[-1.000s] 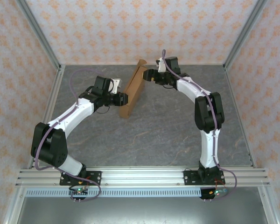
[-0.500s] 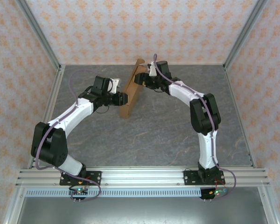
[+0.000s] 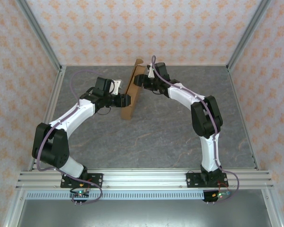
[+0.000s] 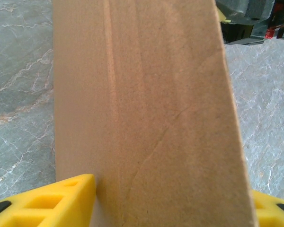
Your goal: Fold the paper box
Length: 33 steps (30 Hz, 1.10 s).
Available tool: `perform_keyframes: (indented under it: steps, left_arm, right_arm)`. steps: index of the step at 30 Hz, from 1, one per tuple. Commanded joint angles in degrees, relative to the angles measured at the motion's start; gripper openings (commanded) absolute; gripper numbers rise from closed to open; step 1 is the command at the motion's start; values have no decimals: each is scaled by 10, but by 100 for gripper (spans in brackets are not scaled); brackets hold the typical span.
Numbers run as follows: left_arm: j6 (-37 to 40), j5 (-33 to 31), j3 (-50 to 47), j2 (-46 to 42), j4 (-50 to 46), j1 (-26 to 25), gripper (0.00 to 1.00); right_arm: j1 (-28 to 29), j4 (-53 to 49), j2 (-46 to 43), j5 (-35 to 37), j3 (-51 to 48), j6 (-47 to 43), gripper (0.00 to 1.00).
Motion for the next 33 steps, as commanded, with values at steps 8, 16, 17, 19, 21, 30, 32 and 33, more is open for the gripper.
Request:
perform_keyframes:
  steps: [8,16,17,19,21,30,32,33]
  left_arm:
    - [-6,-1,-2,-3,-45,3,58]
    - [-9,-6,1,-12,-49,3,59]
    - [-10,-7,1,-12,-49,3,59]
    - [-11,-11,2,-16,-49,3,60]
    - [-12,-17,2,-21,-50,3,63]
    - [-12,-29,2,-38,-58,2,68]
    - [-12,-33,2,-42,-59,2,70]
    - [-13,-37,2,-45,-59,1,71]
  right_arm:
    - [23,-22,-15,44,-17,11,62]
    - [33,-20,-28,65,-19,23,58]
    - [34,-15,-31,67,-22,25,57]
    - [35,-16,-33,72,-22,27,56]
    - [37,-16,-35,78,-23,29,54]
    - [51,-22,-36,120,-24,34,48]
    - [55,-31,-35,130,-19,30,47]
    - [58,-38,-34,136,-15,26,47]
